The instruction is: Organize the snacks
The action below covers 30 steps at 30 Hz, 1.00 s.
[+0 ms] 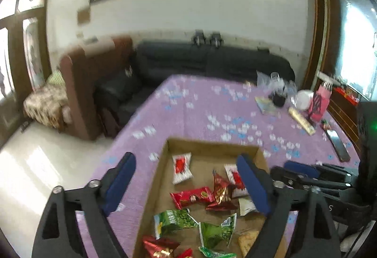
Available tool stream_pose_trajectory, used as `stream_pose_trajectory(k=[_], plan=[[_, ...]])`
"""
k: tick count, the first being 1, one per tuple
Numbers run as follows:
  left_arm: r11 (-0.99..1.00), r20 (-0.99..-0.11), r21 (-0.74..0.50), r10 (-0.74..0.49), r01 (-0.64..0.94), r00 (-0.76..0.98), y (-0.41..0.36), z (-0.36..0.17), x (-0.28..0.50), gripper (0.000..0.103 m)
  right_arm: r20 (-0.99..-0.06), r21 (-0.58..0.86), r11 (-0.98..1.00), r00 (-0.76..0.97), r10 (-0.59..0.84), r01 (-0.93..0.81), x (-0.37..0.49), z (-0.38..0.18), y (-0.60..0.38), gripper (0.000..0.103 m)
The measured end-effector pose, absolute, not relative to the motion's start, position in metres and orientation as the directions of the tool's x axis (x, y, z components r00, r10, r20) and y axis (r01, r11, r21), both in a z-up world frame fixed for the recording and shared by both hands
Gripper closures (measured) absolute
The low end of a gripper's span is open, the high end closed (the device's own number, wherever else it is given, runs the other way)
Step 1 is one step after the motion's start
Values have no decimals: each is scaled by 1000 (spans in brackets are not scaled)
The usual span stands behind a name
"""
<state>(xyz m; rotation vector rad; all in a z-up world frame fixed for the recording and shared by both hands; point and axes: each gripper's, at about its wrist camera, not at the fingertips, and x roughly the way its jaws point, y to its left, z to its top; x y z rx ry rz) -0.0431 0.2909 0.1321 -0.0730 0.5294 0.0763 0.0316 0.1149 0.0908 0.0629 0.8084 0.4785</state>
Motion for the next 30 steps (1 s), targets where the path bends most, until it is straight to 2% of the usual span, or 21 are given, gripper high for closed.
stream_pose_trajectory(k=[4,9,11,13,18,21,27,30], plan=[[988,-374,-16,138,-155,917,280,159,-90,2,-630,246,900,647,430,-359,4,103,84,59],[964,-205,56,265,-259,942,255,183,-150,1,-588,257,909,694,417,-328,-33,107,54,57],[954,-178,79,297,-288,938,243,187,-170,1,-577,242,913,708,407,-328,-46,105,49,57],[951,-192,71,308,-300,932,235,185,-183,0,-563,228,914,721,405,-335,-62,104,45,56],[947,-328,47,316,-319,890,226,161,-186,1,-546,207,906,726,420,-368,-97,95,43,55],[953,-384,34,289,-300,877,220,150,-187,1,-542,197,905,727,422,-378,-112,89,43,51],[952,-432,20,285,-307,856,216,136,-192,1,-555,154,909,727,404,-388,-131,78,45,49],[948,-449,16,290,-317,845,218,130,-192,1,-554,135,915,737,387,-379,-138,76,45,41]])
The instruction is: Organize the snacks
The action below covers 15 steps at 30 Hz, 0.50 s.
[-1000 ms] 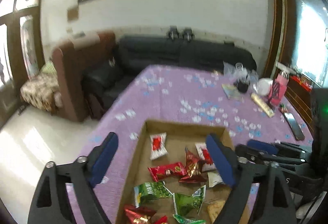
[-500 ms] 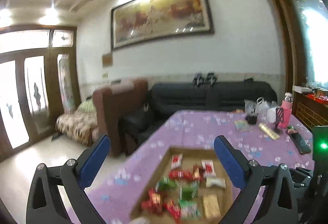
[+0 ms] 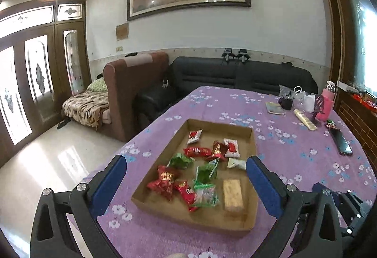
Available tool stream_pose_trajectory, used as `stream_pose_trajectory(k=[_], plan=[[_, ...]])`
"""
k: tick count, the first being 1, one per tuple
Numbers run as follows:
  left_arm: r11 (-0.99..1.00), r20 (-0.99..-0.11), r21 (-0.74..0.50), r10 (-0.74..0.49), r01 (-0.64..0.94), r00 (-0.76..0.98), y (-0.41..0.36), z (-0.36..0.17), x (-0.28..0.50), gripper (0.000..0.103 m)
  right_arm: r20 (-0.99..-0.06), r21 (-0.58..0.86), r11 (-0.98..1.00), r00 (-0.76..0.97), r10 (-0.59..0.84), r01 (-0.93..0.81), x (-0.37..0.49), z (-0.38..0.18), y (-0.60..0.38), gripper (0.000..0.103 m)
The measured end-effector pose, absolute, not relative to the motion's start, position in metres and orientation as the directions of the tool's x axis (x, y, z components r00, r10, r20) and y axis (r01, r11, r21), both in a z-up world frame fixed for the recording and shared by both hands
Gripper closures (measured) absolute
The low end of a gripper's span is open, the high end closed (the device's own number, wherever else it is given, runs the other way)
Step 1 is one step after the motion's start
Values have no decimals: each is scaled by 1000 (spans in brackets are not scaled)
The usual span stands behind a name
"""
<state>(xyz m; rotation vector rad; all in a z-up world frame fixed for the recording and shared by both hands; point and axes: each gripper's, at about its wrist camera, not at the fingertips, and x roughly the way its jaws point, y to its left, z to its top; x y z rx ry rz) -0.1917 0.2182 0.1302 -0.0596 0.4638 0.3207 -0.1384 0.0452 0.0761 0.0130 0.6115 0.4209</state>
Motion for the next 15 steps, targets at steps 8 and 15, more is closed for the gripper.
stream_pose_trajectory(k=[8,15], plan=[[926,-492,19,337,-377,803,233,111,-191,1,-573,99,909,723,385,-405,-151,67,58,38],[924,-537,22,332,-381,775,240,89,-188,0,-593,47,893,707,385,-447,-161,57,83,34]])
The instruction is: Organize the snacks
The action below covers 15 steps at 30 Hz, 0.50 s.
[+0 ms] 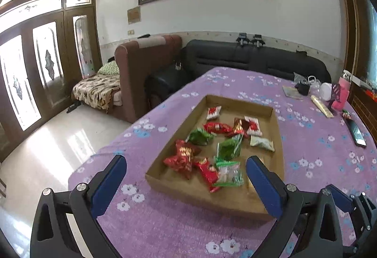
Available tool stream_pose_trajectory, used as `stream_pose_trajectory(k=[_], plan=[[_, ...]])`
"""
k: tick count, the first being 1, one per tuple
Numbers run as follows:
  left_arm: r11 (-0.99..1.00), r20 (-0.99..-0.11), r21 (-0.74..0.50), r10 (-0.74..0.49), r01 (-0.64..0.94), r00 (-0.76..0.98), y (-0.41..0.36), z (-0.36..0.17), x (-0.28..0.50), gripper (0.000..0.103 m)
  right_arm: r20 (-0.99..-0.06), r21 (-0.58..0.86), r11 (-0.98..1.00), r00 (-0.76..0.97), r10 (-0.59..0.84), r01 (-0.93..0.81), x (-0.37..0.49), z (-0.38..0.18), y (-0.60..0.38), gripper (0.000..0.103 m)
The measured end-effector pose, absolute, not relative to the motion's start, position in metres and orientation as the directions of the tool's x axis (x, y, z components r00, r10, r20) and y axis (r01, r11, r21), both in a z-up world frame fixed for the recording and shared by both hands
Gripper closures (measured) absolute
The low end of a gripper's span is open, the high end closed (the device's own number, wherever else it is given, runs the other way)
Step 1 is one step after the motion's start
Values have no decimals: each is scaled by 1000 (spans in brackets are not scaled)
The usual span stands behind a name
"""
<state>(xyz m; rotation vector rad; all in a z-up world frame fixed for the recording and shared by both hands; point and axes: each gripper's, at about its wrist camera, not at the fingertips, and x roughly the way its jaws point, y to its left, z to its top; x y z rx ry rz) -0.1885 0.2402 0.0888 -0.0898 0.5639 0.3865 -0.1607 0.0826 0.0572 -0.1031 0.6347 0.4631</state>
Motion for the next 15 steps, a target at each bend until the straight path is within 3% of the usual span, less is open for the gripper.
stream_pose_trajectory(k=[15], plan=[[932,-573,32,314,-362,757,241,72,-178,0,-624,49,888,680,384,-457,-153,44,91,33]])
